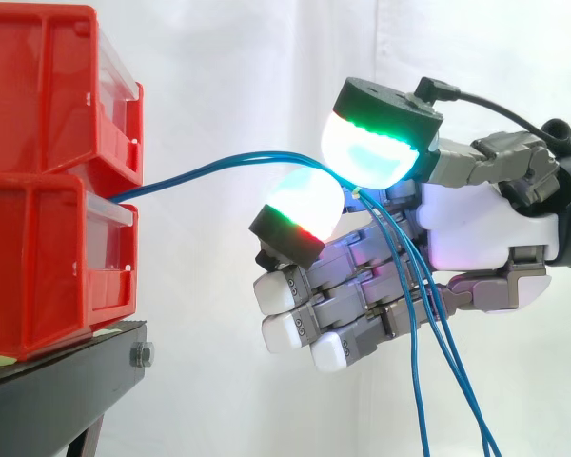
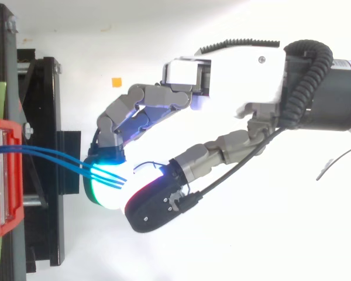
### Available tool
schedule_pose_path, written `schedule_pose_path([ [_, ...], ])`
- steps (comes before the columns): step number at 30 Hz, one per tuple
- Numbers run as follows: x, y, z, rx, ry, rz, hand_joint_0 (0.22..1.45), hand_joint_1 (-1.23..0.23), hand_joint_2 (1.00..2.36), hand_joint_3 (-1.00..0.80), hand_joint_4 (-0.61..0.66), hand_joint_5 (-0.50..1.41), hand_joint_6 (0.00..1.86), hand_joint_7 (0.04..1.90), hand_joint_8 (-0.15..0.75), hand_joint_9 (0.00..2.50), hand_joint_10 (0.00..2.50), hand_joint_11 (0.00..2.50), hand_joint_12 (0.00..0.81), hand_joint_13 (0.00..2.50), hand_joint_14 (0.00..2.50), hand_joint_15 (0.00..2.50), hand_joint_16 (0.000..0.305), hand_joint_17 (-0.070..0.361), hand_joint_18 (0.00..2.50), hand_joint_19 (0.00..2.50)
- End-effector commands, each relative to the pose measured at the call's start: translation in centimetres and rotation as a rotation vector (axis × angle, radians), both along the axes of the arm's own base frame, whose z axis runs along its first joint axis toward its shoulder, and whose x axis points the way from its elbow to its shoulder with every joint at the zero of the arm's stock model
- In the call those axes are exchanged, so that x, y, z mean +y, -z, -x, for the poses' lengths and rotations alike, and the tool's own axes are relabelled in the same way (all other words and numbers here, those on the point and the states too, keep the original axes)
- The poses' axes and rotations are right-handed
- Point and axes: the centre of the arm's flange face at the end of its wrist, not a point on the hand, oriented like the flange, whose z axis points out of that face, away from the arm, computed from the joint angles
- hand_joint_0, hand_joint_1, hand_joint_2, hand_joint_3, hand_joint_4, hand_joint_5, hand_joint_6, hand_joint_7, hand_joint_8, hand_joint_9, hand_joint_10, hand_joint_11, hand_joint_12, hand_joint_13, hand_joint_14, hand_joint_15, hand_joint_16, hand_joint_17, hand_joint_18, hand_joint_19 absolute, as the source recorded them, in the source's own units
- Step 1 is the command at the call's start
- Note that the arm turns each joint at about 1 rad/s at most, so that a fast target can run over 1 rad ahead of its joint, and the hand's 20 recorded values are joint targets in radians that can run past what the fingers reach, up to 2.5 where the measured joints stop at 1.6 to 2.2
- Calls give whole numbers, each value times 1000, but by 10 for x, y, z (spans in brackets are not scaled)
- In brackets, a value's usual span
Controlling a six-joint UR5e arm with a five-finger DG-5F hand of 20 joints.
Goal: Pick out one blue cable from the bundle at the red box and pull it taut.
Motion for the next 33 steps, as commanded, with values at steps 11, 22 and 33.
schedule_pose_path([
  [11, 0, -4, 1, 25, -6, 1, 649, -823, 1000, -500, 107, -201, 916, 892, 260, 760, 13, 376, 318, 689, 9, 237, 46, 103, 644, 406],
  [22, -3, -4, 1, 26, 3, -1, 573, -478, 1000, -500, 114, -181, 875, 908, 278, 842, 13, 378, 331, 714, 10, 255, 47, 105, 647, 468],
  [33, -3, -4, 1, 26, 3, -1, 618, -636, 1018, -323, 63, -178, 899, 958, 279, 838, 16, 387, 330, 709, 10, 263, 47, 105, 641, 475],
])
